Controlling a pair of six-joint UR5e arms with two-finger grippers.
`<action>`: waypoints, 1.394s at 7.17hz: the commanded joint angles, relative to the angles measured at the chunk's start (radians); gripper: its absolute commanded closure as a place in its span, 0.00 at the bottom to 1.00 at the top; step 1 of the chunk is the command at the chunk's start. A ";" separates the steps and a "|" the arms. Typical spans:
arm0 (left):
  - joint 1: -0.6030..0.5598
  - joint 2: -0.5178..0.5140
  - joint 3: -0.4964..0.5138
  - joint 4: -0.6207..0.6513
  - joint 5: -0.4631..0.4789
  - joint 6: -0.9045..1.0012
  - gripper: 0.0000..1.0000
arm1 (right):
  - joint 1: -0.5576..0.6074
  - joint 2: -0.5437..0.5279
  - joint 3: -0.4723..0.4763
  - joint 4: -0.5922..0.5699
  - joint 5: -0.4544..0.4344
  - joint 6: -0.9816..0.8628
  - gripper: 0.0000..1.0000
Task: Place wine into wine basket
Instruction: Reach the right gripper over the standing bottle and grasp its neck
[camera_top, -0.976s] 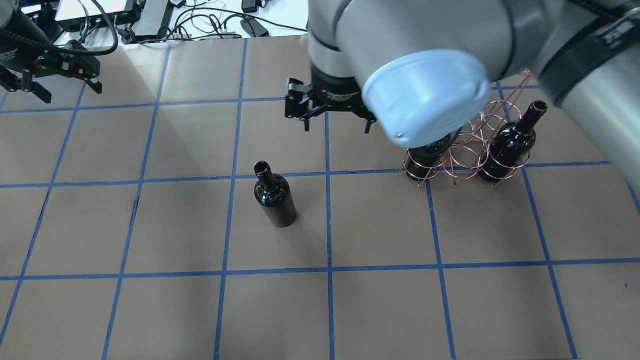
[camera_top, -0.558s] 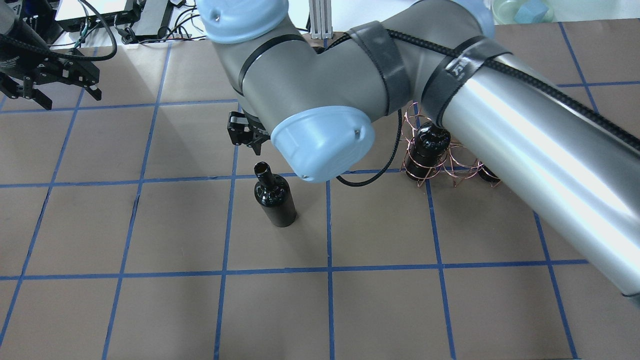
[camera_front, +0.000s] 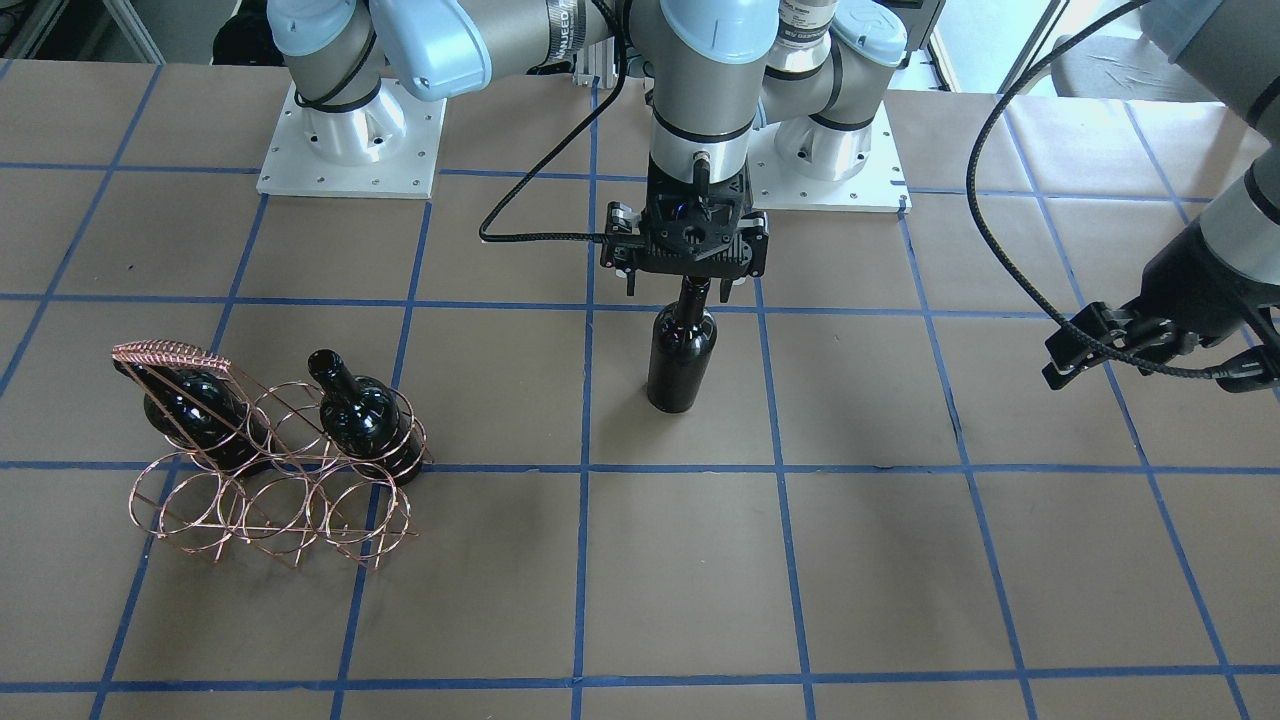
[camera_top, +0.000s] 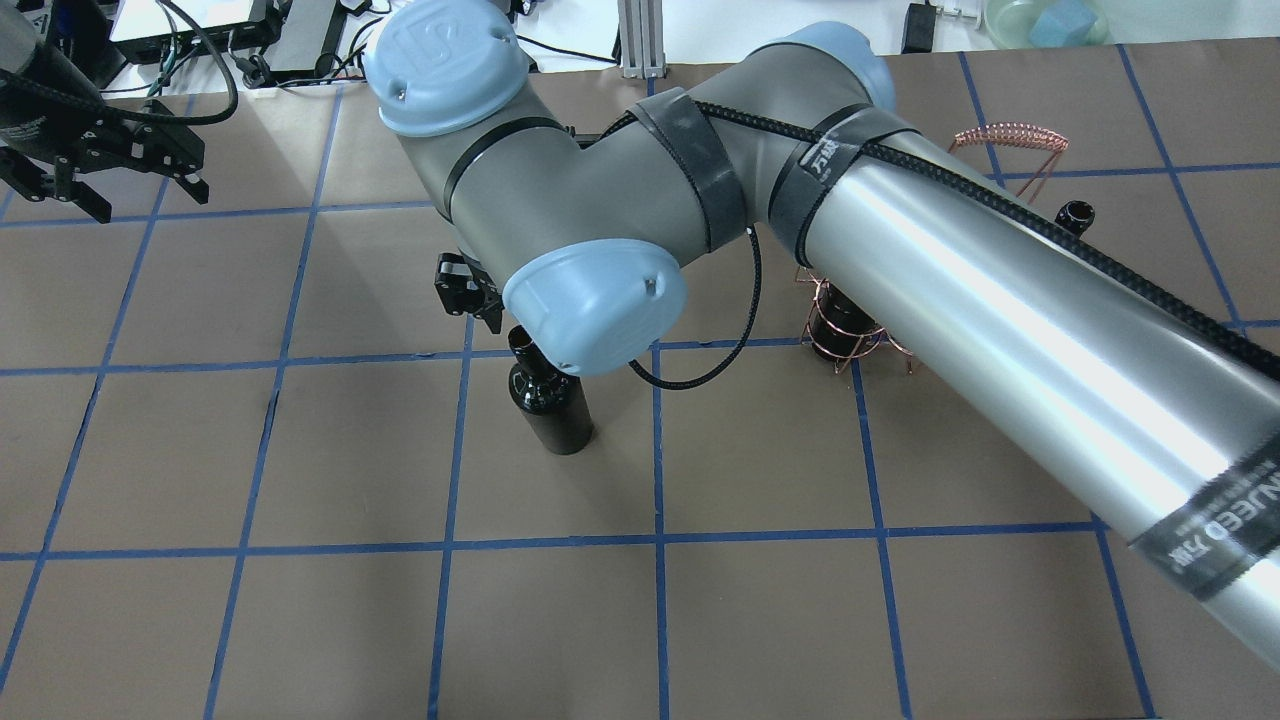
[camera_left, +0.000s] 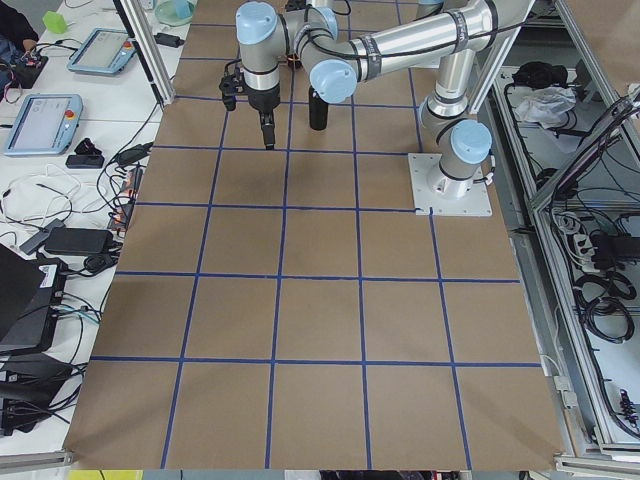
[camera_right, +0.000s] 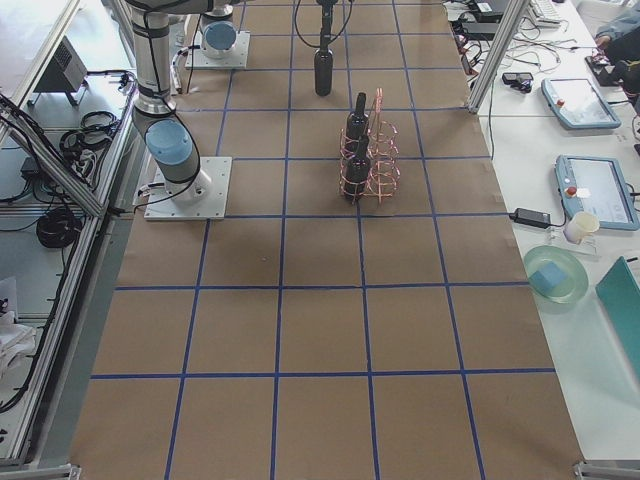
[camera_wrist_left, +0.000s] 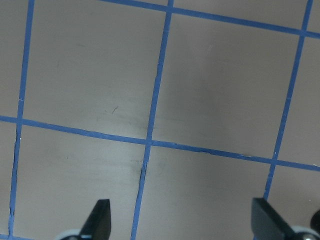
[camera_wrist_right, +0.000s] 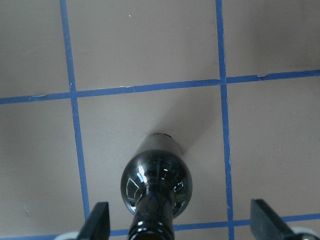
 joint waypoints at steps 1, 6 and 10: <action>0.000 -0.005 -0.005 0.000 0.001 0.000 0.00 | 0.005 0.017 0.002 -0.011 0.017 0.014 0.00; -0.003 -0.014 -0.011 0.000 0.001 -0.014 0.00 | 0.025 0.034 0.020 -0.013 0.019 0.021 0.01; -0.003 -0.018 -0.020 0.002 -0.001 -0.014 0.00 | 0.028 0.031 0.020 -0.020 0.020 0.012 0.52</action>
